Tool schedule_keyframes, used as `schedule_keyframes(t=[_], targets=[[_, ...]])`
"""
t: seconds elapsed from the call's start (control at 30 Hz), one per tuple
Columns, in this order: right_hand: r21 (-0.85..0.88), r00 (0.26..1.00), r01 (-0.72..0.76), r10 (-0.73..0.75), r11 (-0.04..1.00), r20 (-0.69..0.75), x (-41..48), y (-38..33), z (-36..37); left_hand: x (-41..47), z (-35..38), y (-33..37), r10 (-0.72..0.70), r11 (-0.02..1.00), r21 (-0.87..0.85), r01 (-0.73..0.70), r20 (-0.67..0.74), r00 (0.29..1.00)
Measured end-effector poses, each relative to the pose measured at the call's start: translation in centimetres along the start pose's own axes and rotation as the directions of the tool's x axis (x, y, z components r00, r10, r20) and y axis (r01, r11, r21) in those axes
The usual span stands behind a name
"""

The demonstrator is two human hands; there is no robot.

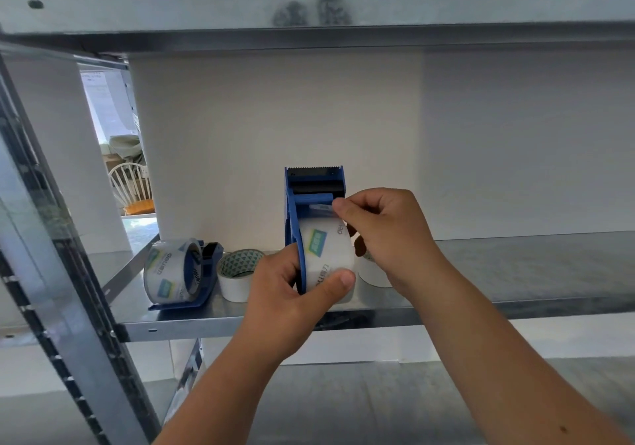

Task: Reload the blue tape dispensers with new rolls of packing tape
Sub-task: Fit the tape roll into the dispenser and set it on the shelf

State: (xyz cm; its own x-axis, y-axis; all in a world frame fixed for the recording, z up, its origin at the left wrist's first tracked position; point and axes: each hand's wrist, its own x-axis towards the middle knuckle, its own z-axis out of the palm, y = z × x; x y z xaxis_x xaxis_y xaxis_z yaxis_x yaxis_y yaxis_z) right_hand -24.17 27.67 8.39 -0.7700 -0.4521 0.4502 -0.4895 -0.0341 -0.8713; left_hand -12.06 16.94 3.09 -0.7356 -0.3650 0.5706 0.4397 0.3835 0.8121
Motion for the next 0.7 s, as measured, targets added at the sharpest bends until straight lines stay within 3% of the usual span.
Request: schedule_keyframes(t=[0.13, 0.3, 0.43, 0.57, 0.7], targets=[[0.077, 0.996, -0.086, 0.088, 0.993, -0.027, 0.6, -0.2, 0.3, -0.3, -0.1, 0.2, 0.033, 0.999, -0.004, -0.033, 0.028, 0.999], [-0.064, 0.994, 0.073, -0.078, 0.995, -0.08, 0.8, 0.2, 0.7, -0.4, -0.5, 0.6, 0.017, 1.0, -0.005, -0.017, 0.053, 0.998], [-0.142, 0.957, 0.191, -0.217, 0.971, -0.191, 1.0, 0.6, 0.5, -0.5, -1.1, 0.5, -0.08, 0.988, -0.13, 0.09, 0.078, 0.994], [-0.254, 0.959, 0.207, -0.247, 0.945, -0.139, 2.2, 0.1, 0.0, -1.0, -0.8, 0.3, -0.145, 0.966, -0.181, 0.185, 0.211, 0.967], [-0.349, 0.958, 0.196, -0.254, 0.916, -0.131, 3.9, -0.5, -0.1, -0.7, -0.1, 0.6, -0.161, 0.965, -0.167, 0.205, 0.242, 0.957]])
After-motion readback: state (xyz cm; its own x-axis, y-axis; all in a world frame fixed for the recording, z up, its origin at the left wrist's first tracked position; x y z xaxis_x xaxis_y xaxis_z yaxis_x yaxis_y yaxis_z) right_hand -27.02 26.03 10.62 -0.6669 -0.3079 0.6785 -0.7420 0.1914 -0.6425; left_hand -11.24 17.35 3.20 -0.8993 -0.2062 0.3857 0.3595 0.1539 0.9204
